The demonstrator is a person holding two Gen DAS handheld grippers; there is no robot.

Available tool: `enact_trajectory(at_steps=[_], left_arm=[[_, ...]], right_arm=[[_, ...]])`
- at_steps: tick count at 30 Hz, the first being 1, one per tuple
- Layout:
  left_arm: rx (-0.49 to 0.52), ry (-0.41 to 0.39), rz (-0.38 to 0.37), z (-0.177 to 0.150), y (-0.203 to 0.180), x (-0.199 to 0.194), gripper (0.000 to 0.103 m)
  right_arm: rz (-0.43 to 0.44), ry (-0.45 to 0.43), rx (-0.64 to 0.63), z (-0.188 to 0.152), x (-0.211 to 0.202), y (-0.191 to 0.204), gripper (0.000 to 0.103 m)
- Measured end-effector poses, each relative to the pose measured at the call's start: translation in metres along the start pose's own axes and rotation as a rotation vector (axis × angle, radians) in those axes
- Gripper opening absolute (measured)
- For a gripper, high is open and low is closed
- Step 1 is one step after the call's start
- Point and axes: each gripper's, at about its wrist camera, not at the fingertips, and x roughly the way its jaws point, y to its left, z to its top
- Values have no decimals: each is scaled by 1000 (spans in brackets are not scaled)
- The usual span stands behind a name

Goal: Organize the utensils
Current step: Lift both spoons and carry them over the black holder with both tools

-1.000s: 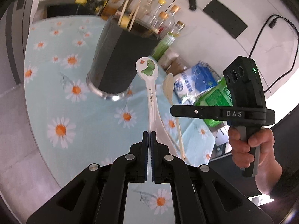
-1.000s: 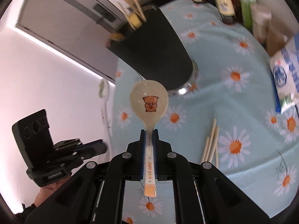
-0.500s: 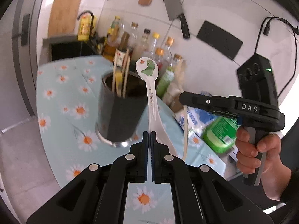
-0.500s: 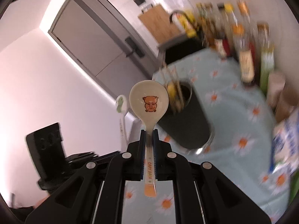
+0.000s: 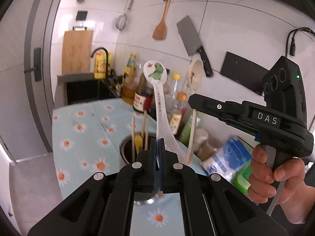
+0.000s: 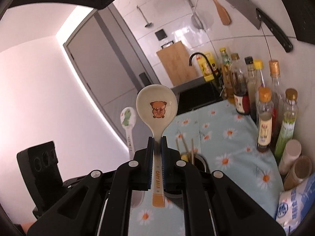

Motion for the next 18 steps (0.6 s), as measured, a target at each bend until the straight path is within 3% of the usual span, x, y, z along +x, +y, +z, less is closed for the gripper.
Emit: enact_trajectory(at_steps=[8,18], left_arm=[[25,-73,46,22,4,18,1],[65,-70,96,5,6,50,1]], right_arm=[[-2,-73,17,26,12,-14,9],[-50,-40,42,19,43,-39,9]])
